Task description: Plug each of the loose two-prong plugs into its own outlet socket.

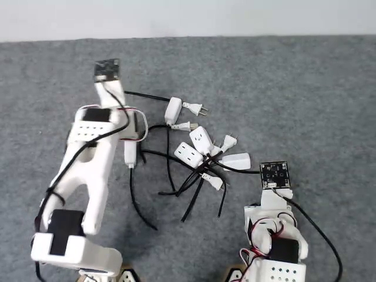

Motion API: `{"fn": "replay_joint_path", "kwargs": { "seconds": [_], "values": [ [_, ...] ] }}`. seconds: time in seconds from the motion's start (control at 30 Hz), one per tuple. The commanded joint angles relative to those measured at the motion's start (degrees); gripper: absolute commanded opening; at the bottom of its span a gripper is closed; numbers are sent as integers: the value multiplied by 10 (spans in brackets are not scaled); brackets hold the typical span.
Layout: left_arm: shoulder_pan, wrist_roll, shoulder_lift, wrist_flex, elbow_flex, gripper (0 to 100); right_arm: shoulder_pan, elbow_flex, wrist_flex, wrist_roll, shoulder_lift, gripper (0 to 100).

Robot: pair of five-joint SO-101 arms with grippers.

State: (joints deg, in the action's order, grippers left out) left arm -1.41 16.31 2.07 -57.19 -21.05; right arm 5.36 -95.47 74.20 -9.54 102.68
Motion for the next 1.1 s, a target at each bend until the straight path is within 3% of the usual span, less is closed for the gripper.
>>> {"fn": "replay_joint_path", "kwargs": {
  "seconds": [0.0,0.33,0.43,0.67,0.8,1.07],
  "values": [
    [-9,-8,-19,21,-22,16,6,-10,-1,2,6,39],
    [-55,-26,-18,-18,-91,13,5,-10,-1,2,6,39],
    [-36,-44,-82,-34,-153,13,4,-10,-1,2,6,39],
    [18,-32,-272,33,-292,16,4,-10,-1,2,6,39],
    [-18,15,-230,44,-247,16,4,-10,-1,2,6,39],
    [-32,51,6,40,-89,14,5,-10,-1,2,6,39]
  ]
}}
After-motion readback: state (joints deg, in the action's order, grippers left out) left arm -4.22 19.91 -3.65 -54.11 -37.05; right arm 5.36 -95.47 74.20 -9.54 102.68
